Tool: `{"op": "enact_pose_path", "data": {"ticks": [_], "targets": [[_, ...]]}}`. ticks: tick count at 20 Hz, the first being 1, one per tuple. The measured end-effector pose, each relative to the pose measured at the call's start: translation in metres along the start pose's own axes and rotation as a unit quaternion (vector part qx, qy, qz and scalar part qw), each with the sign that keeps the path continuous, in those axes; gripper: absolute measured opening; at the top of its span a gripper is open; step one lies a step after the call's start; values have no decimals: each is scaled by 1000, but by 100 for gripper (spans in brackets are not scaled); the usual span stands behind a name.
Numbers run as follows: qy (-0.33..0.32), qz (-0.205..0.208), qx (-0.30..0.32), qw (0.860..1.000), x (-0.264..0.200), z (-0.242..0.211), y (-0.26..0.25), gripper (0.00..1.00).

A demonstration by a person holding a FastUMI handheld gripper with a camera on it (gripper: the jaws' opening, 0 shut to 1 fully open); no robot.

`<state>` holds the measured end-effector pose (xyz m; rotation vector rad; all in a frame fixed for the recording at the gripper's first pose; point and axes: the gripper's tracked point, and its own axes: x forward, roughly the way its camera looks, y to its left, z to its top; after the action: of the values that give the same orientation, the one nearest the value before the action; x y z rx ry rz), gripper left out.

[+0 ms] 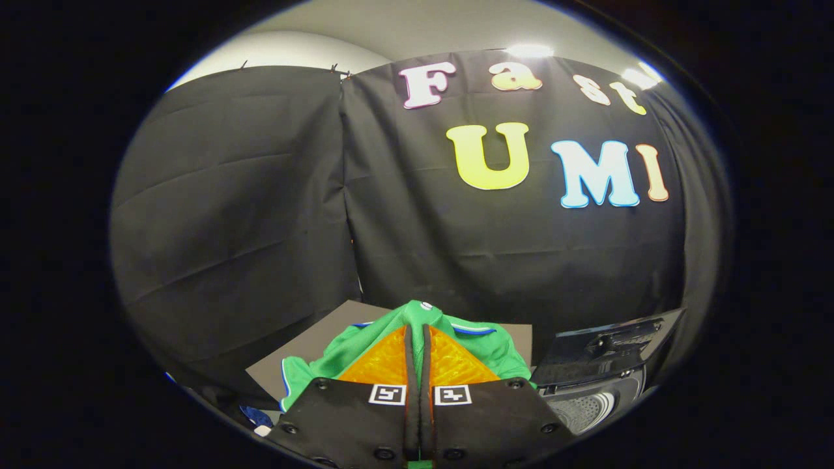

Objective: Put the clothes into the washing machine and then close the washing machine lid.

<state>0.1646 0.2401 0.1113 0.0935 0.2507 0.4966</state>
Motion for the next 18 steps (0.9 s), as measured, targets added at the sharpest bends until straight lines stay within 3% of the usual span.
{"op": "enact_pose_path", "data": {"ticks": [7,18], "targets": [[-30,-35,-16,999,-17,21,-55,2],[-58,-99,42,993,-53,32,-164,2]]}}
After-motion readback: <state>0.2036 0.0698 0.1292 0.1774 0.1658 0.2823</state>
